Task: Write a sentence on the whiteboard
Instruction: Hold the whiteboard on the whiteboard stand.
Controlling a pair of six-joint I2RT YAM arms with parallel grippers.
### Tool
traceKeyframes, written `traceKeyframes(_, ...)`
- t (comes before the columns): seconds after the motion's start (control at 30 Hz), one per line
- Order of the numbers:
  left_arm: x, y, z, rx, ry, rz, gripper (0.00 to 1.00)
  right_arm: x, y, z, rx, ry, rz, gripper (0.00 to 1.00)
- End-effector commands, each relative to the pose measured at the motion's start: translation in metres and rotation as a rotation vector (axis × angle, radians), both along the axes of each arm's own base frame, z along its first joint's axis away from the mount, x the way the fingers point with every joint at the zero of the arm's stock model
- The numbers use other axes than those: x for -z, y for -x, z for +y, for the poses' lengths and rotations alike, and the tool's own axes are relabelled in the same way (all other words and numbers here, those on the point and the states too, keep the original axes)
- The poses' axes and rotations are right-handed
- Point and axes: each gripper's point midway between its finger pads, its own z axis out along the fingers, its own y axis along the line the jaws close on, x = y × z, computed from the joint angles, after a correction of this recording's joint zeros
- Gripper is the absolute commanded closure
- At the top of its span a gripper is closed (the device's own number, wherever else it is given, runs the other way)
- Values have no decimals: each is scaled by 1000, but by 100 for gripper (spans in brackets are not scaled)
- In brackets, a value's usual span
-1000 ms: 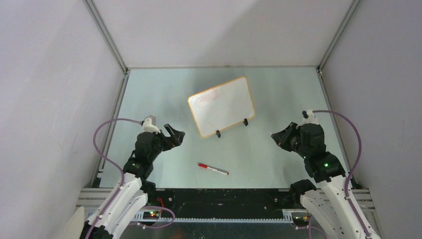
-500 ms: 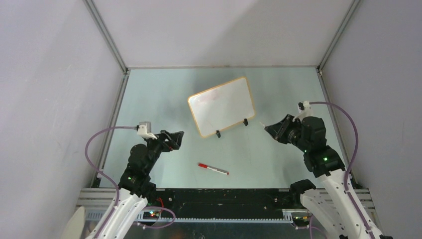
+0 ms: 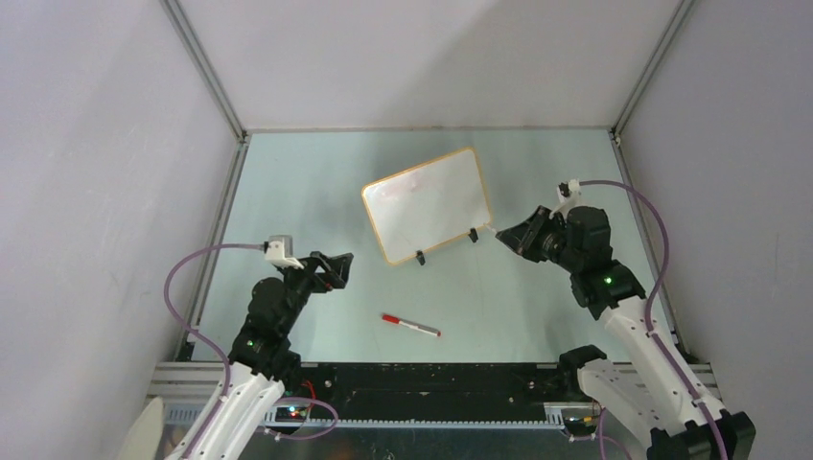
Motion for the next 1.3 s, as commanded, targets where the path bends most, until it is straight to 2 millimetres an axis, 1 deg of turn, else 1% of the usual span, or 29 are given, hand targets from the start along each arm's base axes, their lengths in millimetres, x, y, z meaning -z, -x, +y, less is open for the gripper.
traceKeyframes(0.0,-6,-5,-1,8,-37,-50,1,-8,-20,2,6,-7,-54,100)
traceKeyframes(0.03,0,-3,-6,38,-34,-45,0,-6,-23,2,7,-10,-43,100)
traceKeyframes(0.1,-8,-3,-14,79,-9,-76,0,-12,-25,0,24,-34,-52,100)
traceKeyframes(0.13,-11,-5,-13,74,-18,-81,1,-30,-26,2,23,-64,-109,100)
traceKeyframes(0.17,-17,-6,-13,71,-19,-90,1,-42,-22,7,-1,-82,-143,100)
traceKeyframes(0.2,-15,-6,-12,72,-38,-81,1,-62,-19,6,5,-85,-208,100)
traceKeyframes(0.23,-19,-7,-11,65,-42,-83,1,-70,-20,2,53,-55,-242,100)
traceKeyframes(0.27,-20,-5,-12,74,-41,-87,1,-85,-17,-1,73,-51,-284,100)
traceKeyframes(0.3,-14,-3,-15,97,-39,-86,1,-91,-15,0,60,-22,-326,100)
traceKeyframes(0.33,-19,-2,-17,103,-21,-117,1,-101,-14,0,54,-18,-354,100)
traceKeyframes(0.37,-16,0,-18,110,-16,-119,1,-103,-16,-3,68,-5,-360,100)
traceKeyframes(0.43,-17,0,-17,104,-11,-139,1,-105,-21,-1,70,-7,-350,100)
traceKeyframes(0.5,-18,-1,-16,101,-15,-149,1,-102,-28,7,55,-32,-320,100)
traceKeyframes(0.6,-20,-1,-22,134,-8,-171,1,-95,-42,29,-1,-78,-275,100)
traceKeyframes(0.67,-25,-2,-26,152,1,-188,1,-91,-51,39,-17,-81,-250,100)
traceKeyframes(0.7,-25,-3,-27,150,7,-191,1,-84,-57,43,-19,-75,-228,100)
traceKeyframes(0.73,-24,-6,-25,134,11,-189,1,-88,-60,47,-22,-82,-235,100)
traceKeyframes(0.77,-25,-8,-24,123,25,-195,1,-87,-68,51,-24,-84,-239,100)
traceKeyframes(0.87,-24,-14,-21,86,62,-200,1,-104,-78,59,-44,-85,-311,100)
traceKeyframes(0.9,-27,-17,-21,83,65,-208,1,-112,-85,63,-60,-82,-332,100)
traceKeyframes(0.93,-34,-20,-20,69,65,-221,1,-114,-86,68,-95,-71,-346,100)
traceKeyframes(0.97,-33,-24,-19,59,45,-214,1,-121,-92,71,-105,-68,-360,100)
traceKeyframes(1.0,-41,-27,-16,42,37,-228,1,-124,-95,73,-117,-57,-378,100)
traceKeyframes(1.03,-40,-31,-16,40,10,-231,1,-130,-102,76,-121,-58,-400,100)
traceKeyframes(1.07,-48,-33,-16,36,6,-260,1,-133,-106,75,-118,-48,-425,100)
traceKeyframes(1.1,-46,-37,-14,21,-13,-261,1,-141,-112,76,-107,-49,-453,100)
traceKeyframes(1.17,-51,-41,-14,16,-22,-298,1,-149,-124,72,-78,-25,-489,100)
traceKeyframes(1.23,-50,-41,-22,67,-35,-315,0,-160,-134,71,-60,-15,-502,100)
traceKeyframes(1.27,-48,-42,-25,81,-42,-313,0,-159,-139,71,-59,-11,-494,100)
